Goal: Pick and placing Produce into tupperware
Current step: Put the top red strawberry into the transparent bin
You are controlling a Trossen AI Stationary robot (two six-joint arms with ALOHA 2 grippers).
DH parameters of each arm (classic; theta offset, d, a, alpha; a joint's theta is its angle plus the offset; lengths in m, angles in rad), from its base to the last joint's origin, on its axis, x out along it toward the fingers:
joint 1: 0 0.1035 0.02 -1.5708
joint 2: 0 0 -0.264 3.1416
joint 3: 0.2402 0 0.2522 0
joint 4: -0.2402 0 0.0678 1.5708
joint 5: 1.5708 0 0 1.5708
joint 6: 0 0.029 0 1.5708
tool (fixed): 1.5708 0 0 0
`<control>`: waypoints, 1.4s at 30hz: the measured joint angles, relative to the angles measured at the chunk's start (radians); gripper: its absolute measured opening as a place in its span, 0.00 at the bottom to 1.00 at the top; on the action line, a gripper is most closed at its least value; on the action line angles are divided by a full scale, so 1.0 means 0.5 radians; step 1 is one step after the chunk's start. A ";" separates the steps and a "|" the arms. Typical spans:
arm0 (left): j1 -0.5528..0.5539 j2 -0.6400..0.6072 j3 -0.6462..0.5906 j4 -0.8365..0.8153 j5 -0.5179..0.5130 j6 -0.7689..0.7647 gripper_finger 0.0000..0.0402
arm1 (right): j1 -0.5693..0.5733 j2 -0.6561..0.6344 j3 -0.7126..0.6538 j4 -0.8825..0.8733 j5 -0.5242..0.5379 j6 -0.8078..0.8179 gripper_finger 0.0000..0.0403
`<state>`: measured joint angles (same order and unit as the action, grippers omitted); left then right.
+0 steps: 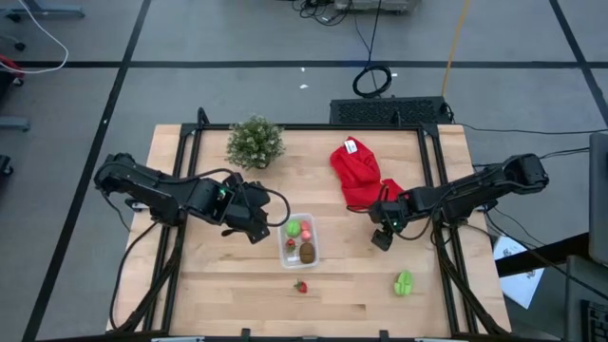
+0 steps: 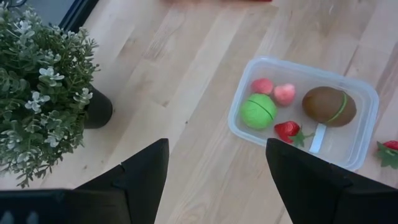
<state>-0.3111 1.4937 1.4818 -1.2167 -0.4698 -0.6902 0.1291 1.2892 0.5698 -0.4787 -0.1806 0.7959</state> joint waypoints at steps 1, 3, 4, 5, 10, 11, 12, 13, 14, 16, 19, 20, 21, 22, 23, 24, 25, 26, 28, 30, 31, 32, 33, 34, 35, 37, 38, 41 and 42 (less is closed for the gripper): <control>0.001 0.000 0.000 0.001 0.000 0.001 0.68 | 0.000 0.000 -0.001 0.007 -0.001 0.000 0.63; 0.001 0.000 0.000 0.001 -0.001 0.001 0.68 | 0.000 0.002 -0.003 0.031 -0.004 0.004 0.63; 0.001 0.000 0.000 0.002 -0.001 0.001 0.68 | 0.000 0.002 -0.004 0.048 -0.005 0.008 0.63; 0.001 0.000 0.000 0.002 -0.001 0.000 0.68 | 0.000 0.002 -0.005 0.074 -0.005 0.008 0.63; 0.001 0.000 0.000 0.003 -0.002 -0.001 0.68 | 0.002 0.012 -0.005 0.289 -0.016 0.000 0.63; 0.001 0.000 0.000 0.003 -0.002 -0.001 0.68 | 0.002 0.011 -0.005 0.316 -0.016 -0.002 0.63; 0.001 0.000 0.000 0.003 -0.002 -0.002 0.68 | 0.002 0.008 -0.005 0.333 -0.016 -0.003 0.63; 0.001 0.000 0.000 0.005 -0.002 -0.002 0.68 | 0.002 0.009 -0.005 0.351 -0.015 -0.003 0.63; 0.001 0.000 0.000 0.009 -0.002 -0.003 0.68 | 0.002 0.011 -0.005 0.363 -0.014 -0.003 0.63; 0.001 0.000 0.000 0.014 -0.002 -0.005 0.68 | 0.002 0.009 -0.005 0.344 -0.014 0.001 0.63; 0.001 0.000 0.000 0.014 -0.002 -0.006 0.68 | 0.002 0.009 -0.005 0.302 -0.014 0.002 0.63; 0.001 0.000 0.000 0.014 -0.002 -0.005 0.68 | 0.002 0.009 -0.005 0.299 -0.014 0.002 0.63; 0.001 0.000 0.000 0.015 -0.002 -0.002 0.68 | 0.002 0.009 -0.005 0.293 -0.014 0.002 0.63; 0.001 0.000 0.000 0.016 -0.002 0.000 0.68 | 0.002 0.009 -0.005 0.273 -0.014 0.002 0.63; 0.001 0.000 0.000 0.018 -0.002 0.000 0.68 | 0.002 0.009 -0.005 0.242 -0.014 0.003 0.63; 0.001 0.000 0.000 0.018 -0.002 0.000 0.68 | 0.002 0.009 -0.005 0.220 -0.013 0.005 0.63; 0.001 0.000 0.000 0.018 -0.002 0.001 0.68 | 0.002 0.009 -0.004 0.213 -0.012 0.005 0.63; 0.001 0.000 0.000 0.018 -0.002 0.001 0.68 | 0.002 0.008 -0.003 0.200 -0.013 0.006 0.63; 0.001 0.000 0.000 0.018 -0.002 0.001 0.68 | 0.002 0.008 -0.003 0.197 -0.012 0.005 0.63; 0.001 0.000 0.000 0.018 -0.002 0.001 0.68 | 0.002 0.008 -0.003 0.198 -0.007 0.002 0.63; 0.001 0.000 0.000 0.018 -0.002 0.001 0.68 | 0.002 0.008 -0.003 0.198 -0.002 0.001 0.63; 0.001 0.000 0.000 0.019 -0.002 0.001 0.68 | 0.002 0.008 -0.003 0.196 0.001 0.000 0.63; 0.001 0.000 0.000 0.019 -0.002 0.001 0.68 | 0.002 0.008 -0.003 0.193 0.006 -0.002 0.62; 0.001 0.000 0.000 0.019 -0.002 0.001 0.68 | 0.002 0.008 -0.003 0.191 0.014 -0.004 0.61; 0.001 0.000 0.000 0.020 -0.002 0.001 0.68 | 0.002 0.008 -0.003 0.187 0.028 -0.005 0.60; 0.001 0.000 0.000 0.020 -0.002 0.001 0.68 | 0.002 0.008 -0.003 0.185 0.040 -0.007 0.57; 0.001 0.000 0.000 0.020 -0.002 0.001 0.68 | 0.002 0.008 -0.003 0.184 0.045 -0.007 0.55; 0.001 0.000 0.000 0.020 -0.002 0.001 0.68 | 0.002 0.008 -0.003 0.190 0.047 -0.008 0.50; 0.001 0.000 0.000 0.020 -0.002 0.001 0.68 | 0.002 0.008 -0.003 0.200 0.047 -0.008 0.49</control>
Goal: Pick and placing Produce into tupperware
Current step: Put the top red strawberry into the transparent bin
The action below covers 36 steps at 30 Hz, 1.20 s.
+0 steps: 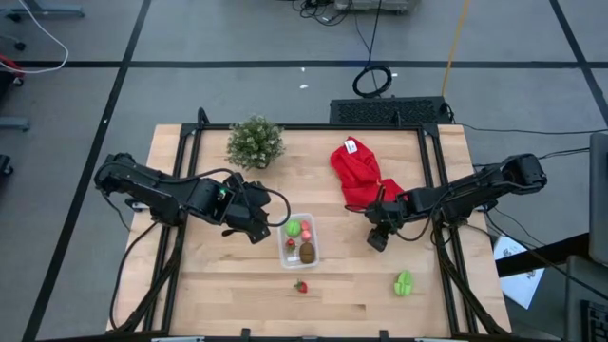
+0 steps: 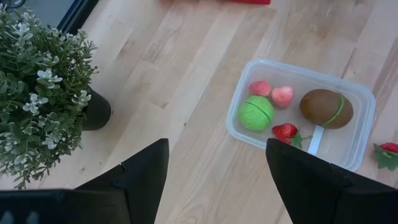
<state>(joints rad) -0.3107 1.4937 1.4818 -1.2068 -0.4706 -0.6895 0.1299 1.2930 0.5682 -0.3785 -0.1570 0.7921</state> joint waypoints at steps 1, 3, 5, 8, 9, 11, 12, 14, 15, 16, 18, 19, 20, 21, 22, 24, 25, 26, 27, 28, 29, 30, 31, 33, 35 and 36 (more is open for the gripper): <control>0.000 0.000 0.000 0.000 0.000 0.001 0.68 | 0.000 0.000 0.000 0.015 0.000 -0.004 0.48; 0.000 0.000 0.000 0.000 0.000 0.001 0.68 | 0.000 0.000 0.000 0.045 0.000 -0.018 0.46; 0.000 0.000 0.000 0.000 0.000 0.001 0.68 | 0.001 0.000 0.000 0.069 0.000 -0.022 0.44; 0.000 0.000 0.000 0.000 0.000 0.001 0.68 | 0.001 0.017 0.001 0.078 0.000 -0.022 0.44; 0.000 0.000 0.000 0.000 0.000 0.001 0.68 | 0.001 0.035 0.002 0.079 -0.001 -0.021 0.44; 0.000 0.000 0.000 0.000 0.001 0.002 0.68 | 0.006 0.078 0.004 0.083 -0.001 -0.019 0.44; 0.000 0.000 0.000 0.000 0.000 0.002 0.68 | 0.006 0.110 0.007 0.093 -0.004 -0.020 0.44; 0.000 0.000 0.000 0.001 0.001 0.002 0.68 | 0.005 0.163 0.011 0.104 -0.019 -0.030 0.44; -0.001 0.000 0.000 0.002 0.001 0.002 0.68 | 0.004 0.184 0.011 0.097 -0.033 -0.035 0.44; 0.000 0.000 0.000 0.004 0.001 0.002 0.68 | 0.003 0.203 0.011 0.085 -0.042 -0.035 0.44; 0.000 0.000 0.000 0.006 0.001 0.002 0.68 | 0.003 0.228 0.011 0.066 -0.048 -0.035 0.44; 0.000 0.000 0.000 0.008 0.001 0.002 0.68 | 0.003 0.228 0.010 0.064 -0.048 -0.035 0.44; 0.000 0.000 0.000 0.008 0.001 0.002 0.68 | 0.003 0.228 0.009 0.057 -0.048 -0.032 0.44; 0.000 0.000 0.000 0.008 0.001 0.002 0.68 | 0.003 0.231 0.009 0.043 -0.048 -0.023 0.44; 0.000 0.000 0.000 0.008 0.001 0.002 0.68 | 0.003 0.232 0.009 0.028 -0.048 -0.013 0.44; 0.000 0.000 0.000 0.008 0.001 0.002 0.68 | 0.004 0.235 0.008 0.001 -0.048 -0.002 0.44; -0.001 0.000 0.000 0.008 0.001 0.002 0.68 | 0.004 0.237 0.007 -0.004 -0.048 0.001 0.43; 0.000 0.000 0.000 0.008 0.001 0.002 0.68 | 0.004 0.237 0.006 -0.004 -0.047 0.001 0.42; 0.000 0.000 0.000 0.008 0.001 0.003 0.68 | 0.004 0.237 0.006 0.000 -0.048 0.000 0.42; 0.000 0.000 0.000 0.008 0.001 0.003 0.68 | 0.004 0.237 0.005 0.004 -0.049 0.000 0.41; 0.000 0.000 0.000 0.008 0.001 0.003 0.68 | 0.004 0.234 0.005 0.010 -0.048 0.000 0.40; 0.000 0.000 0.000 0.008 0.001 0.003 0.68 | 0.004 0.228 0.004 0.017 -0.048 0.000 0.39; 0.000 0.000 0.000 0.008 0.001 0.003 0.68 | 0.004 0.219 0.004 0.026 -0.048 0.000 0.38; 0.000 0.000 0.000 0.008 0.001 0.003 0.68 | 0.004 0.202 0.004 0.043 -0.047 0.003 0.36; -0.001 0.000 0.000 0.008 0.001 0.003 0.68 | 0.003 0.162 0.002 0.080 -0.044 0.007 0.34; 0.000 0.000 0.000 0.008 0.000 0.003 0.68 | 0.003 0.143 0.000 0.100 -0.039 0.009 0.33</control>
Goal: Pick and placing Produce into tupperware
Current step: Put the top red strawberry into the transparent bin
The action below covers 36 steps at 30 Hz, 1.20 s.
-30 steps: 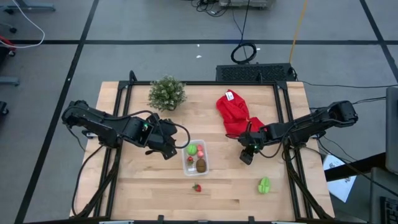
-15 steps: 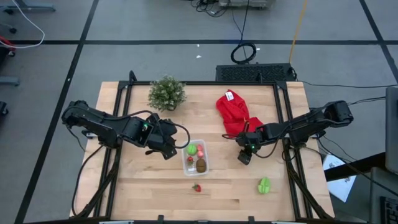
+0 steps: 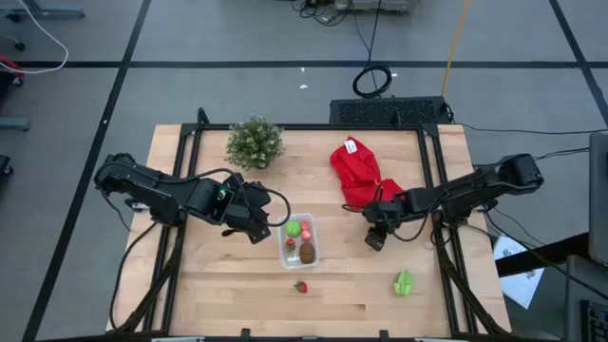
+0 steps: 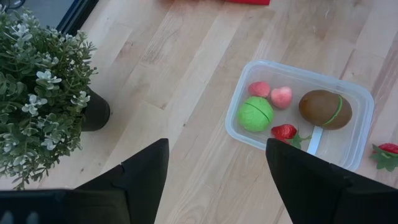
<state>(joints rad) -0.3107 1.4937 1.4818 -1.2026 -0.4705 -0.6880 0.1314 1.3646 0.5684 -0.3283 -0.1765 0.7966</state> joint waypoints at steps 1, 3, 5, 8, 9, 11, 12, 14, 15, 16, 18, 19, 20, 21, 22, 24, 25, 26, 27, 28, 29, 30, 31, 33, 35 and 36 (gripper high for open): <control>0.000 0.000 0.000 0.000 0.000 0.000 0.68 | 0.000 -0.023 -0.003 0.007 0.000 0.002 0.32; 0.000 0.000 0.000 0.002 0.001 0.000 0.68 | 0.000 -0.064 -0.006 0.019 -0.010 0.007 0.30; 0.000 -0.001 0.000 0.004 0.000 0.000 0.68 | 0.002 -0.095 -0.007 0.052 -0.064 0.021 0.29; 0.000 -0.001 0.000 0.005 0.000 0.000 0.68 | 0.000 -0.120 -0.006 0.071 -0.062 0.025 0.27; 0.000 -0.001 0.000 0.007 0.000 0.000 0.68 | -0.002 -0.119 -0.007 0.099 -0.053 0.031 0.27; 0.000 -0.001 0.000 0.008 0.000 0.000 0.68 | 0.000 -0.121 -0.006 0.140 -0.052 0.043 0.27; 0.000 -0.001 0.000 0.008 0.000 0.000 0.68 | 0.002 -0.122 -0.006 0.165 -0.053 0.043 0.27; 0.001 -0.001 0.000 0.010 0.000 -0.001 0.68 | -0.001 -0.121 -0.006 0.215 -0.052 0.045 0.27; 0.002 -0.001 0.000 0.011 0.000 0.000 0.68 | -0.001 -0.122 -0.006 0.242 -0.054 0.046 0.27; 0.002 -0.001 0.000 0.014 -0.001 0.000 0.68 | -0.004 -0.121 -0.006 0.289 -0.067 0.053 0.27; 0.002 -0.001 0.000 0.019 -0.001 0.000 0.68 | -0.011 -0.123 -0.005 0.407 -0.086 0.059 0.26; 0.002 -0.001 0.000 0.020 -0.001 0.000 0.68 | -0.014 -0.123 -0.004 0.474 -0.115 0.059 0.26; 0.001 -0.001 0.000 0.020 -0.001 0.002 0.68 | -0.019 -0.123 -0.003 0.547 -0.136 0.058 0.26; 0.001 -0.001 0.000 0.020 -0.001 0.006 0.68 | -0.024 -0.123 0.003 0.614 -0.160 0.058 0.26; 0.002 -0.001 0.000 0.020 -0.001 0.009 0.68 | -0.027 -0.124 0.012 0.671 -0.182 0.058 0.26; 0.002 -0.001 0.000 0.022 -0.002 0.011 0.68 | -0.028 -0.124 0.043 0.768 -0.187 0.035 0.26; 0.002 -0.001 0.000 0.024 -0.002 0.011 0.68 | -0.028 -0.124 0.068 0.789 -0.190 0.009 0.26; 0.002 -0.001 0.000 0.024 -0.002 0.011 0.68 | -0.028 -0.121 0.099 0.797 -0.190 -0.012 0.26; 0.002 -0.001 0.000 0.024 -0.002 0.011 0.68 | -0.028 -0.111 0.134 0.803 -0.191 -0.037 0.26; 0.002 -0.001 0.000 0.026 -0.002 0.011 0.68 | -0.028 -0.103 0.170 0.806 -0.191 -0.067 0.26; 0.002 -0.001 0.000 0.030 -0.002 0.011 0.68 | -0.028 -0.102 0.192 0.802 -0.198 -0.101 0.25; 0.002 -0.001 0.000 0.035 -0.002 0.011 0.68 | -0.029 -0.103 0.207 0.787 -0.229 -0.129 0.24; 0.002 -0.001 0.000 0.038 -0.002 0.010 0.68 | -0.031 -0.103 0.219 0.764 -0.235 -0.155 0.24; 0.002 -0.001 0.000 0.038 -0.002 0.010 0.68 | -0.040 -0.103 0.222 0.673 -0.234 -0.198 0.23; 0.002 -0.001 0.000 0.040 -0.002 0.017 0.68 | -0.054 -0.102 0.221 0.541 -0.232 -0.221 0.23; 0.002 -0.001 0.000 0.039 -0.002 0.020 0.68 | -0.057 -0.102 0.221 0.475 -0.230 -0.233 0.24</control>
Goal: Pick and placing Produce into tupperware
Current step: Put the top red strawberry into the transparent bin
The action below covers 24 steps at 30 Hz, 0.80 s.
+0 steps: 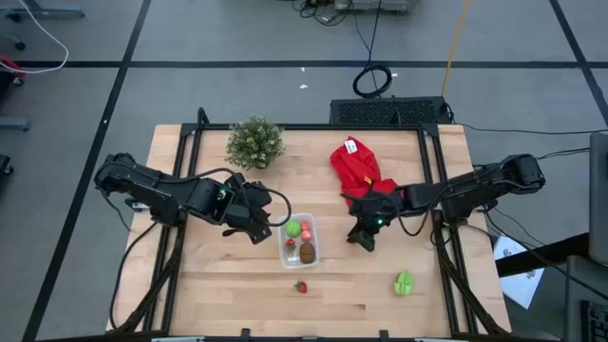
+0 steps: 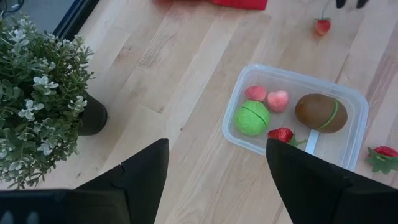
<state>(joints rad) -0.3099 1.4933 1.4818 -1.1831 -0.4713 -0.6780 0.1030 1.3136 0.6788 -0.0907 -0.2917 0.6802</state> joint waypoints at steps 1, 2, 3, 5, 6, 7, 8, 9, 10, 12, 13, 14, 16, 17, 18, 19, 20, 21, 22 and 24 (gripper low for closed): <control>0.000 0.000 0.000 0.001 0.000 0.001 0.68 | -0.005 0.000 0.000 -0.071 0.004 -0.014 0.24; 0.000 0.000 0.000 0.001 0.000 0.001 0.68 | -0.008 0.000 0.000 -0.138 0.012 -0.018 0.24; 0.000 0.000 0.000 0.001 0.000 0.003 0.68 | -0.009 0.000 0.000 -0.197 0.022 -0.017 0.25; 0.000 0.000 0.000 0.002 0.000 0.006 0.68 | -0.013 0.000 0.000 -0.285 0.062 -0.009 0.26; 0.000 0.000 0.000 0.005 0.000 0.006 0.68 | -0.018 0.000 0.000 -0.307 0.063 -0.016 0.27; 0.000 0.000 0.000 0.008 0.000 0.006 0.68 | -0.022 0.000 0.000 -0.322 0.065 -0.019 0.28; 0.000 0.000 0.000 0.013 0.000 0.006 0.68 | -0.024 0.000 0.000 -0.337 0.070 -0.017 0.29; 0.000 0.000 0.000 0.016 0.000 0.006 0.68 | -0.027 0.006 0.000 -0.347 0.089 -0.014 0.30; 0.000 0.000 0.000 0.017 0.000 0.006 0.68 | -0.032 0.026 0.000 -0.339 0.115 0.000 0.31; 0.000 0.000 0.000 0.017 0.001 0.005 0.68 | -0.044 0.054 -0.001 -0.349 0.118 0.026 0.34; 0.000 0.000 0.000 0.015 0.001 0.005 0.68 | -0.047 0.068 -0.004 -0.353 0.117 0.028 0.35; 0.000 0.000 0.000 0.016 0.001 0.005 0.68 | -0.047 0.091 -0.003 -0.324 0.112 0.029 0.37; 0.000 0.000 0.000 0.016 0.001 0.005 0.68 | -0.047 0.148 0.001 -0.313 0.108 0.029 0.40; 0.000 0.000 0.000 0.016 0.001 0.005 0.68 | -0.047 0.167 -0.002 -0.329 0.106 0.029 0.42; 0.000 0.000 0.000 0.015 0.001 0.005 0.68 | -0.046 0.187 -0.005 -0.329 0.104 0.029 0.43; 0.000 0.000 0.000 0.016 0.001 0.007 0.68 | -0.046 0.207 -0.004 -0.307 0.104 0.029 0.44; 0.000 0.000 0.000 0.016 0.001 0.018 0.68 | -0.046 0.224 -0.002 -0.298 0.104 0.029 0.45; 0.000 0.000 0.000 0.017 0.001 0.029 0.68 | -0.046 0.239 -0.002 -0.304 0.104 0.029 0.46; 0.000 0.000 0.000 0.017 0.001 0.030 0.68 | -0.047 0.256 -0.002 -0.295 0.104 0.029 0.47; 0.000 0.000 0.000 0.019 0.001 0.032 0.68 | -0.047 0.304 -0.002 -0.225 0.103 0.026 0.48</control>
<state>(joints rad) -0.3099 1.4933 1.4818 -1.1737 -0.4709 -0.6622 0.0795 1.4654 0.6779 -0.2031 -0.2401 0.6932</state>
